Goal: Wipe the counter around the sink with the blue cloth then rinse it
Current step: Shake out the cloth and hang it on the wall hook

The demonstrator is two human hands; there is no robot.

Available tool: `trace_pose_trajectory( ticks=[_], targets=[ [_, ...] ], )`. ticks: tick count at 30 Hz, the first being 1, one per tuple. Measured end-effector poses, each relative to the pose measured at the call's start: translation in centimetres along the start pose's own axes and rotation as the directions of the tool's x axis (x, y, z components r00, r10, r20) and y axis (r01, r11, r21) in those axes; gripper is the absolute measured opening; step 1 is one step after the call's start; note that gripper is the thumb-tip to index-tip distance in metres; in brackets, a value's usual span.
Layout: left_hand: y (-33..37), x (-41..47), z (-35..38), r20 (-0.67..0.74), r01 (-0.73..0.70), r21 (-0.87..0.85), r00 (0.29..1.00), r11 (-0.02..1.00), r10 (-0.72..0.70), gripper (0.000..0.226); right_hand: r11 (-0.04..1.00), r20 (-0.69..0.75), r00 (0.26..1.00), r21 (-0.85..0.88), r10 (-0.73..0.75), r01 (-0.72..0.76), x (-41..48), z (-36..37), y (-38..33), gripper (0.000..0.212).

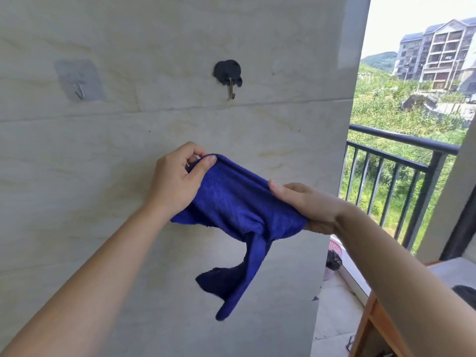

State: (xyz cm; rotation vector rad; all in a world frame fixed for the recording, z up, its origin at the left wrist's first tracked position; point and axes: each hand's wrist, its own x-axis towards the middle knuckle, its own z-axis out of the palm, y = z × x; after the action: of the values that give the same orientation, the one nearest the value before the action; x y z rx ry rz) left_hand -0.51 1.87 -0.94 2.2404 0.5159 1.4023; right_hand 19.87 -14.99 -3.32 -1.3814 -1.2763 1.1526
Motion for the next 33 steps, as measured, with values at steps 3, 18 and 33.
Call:
trace_pose_trajectory(
  ticks=[3, 18, 33],
  targets=[
    [-0.6, 0.3, -0.5, -0.056, 0.015, -0.039, 0.998, 0.999, -0.017, 0.015, 0.967, 0.188, 0.978, -0.25, 0.091, -0.042, 0.3, -1.0, 1.1, 0.049],
    [-4.8, -2.0, -0.9, 0.023, 0.116, 0.03, 0.993, 0.993, -0.117, 0.018, 0.934, -0.336, 0.871, -0.115, -0.358, 0.339, 2.0, -0.4, -0.4, 0.02],
    [-0.2, -0.2, 2.3, 0.275, 0.178, -0.315, 0.957, 0.932, -0.089, 0.009, 0.903, -0.337, 0.868, -0.356, -0.364, 0.241, 1.0, -1.0, -3.7, 0.014]
  ],
)
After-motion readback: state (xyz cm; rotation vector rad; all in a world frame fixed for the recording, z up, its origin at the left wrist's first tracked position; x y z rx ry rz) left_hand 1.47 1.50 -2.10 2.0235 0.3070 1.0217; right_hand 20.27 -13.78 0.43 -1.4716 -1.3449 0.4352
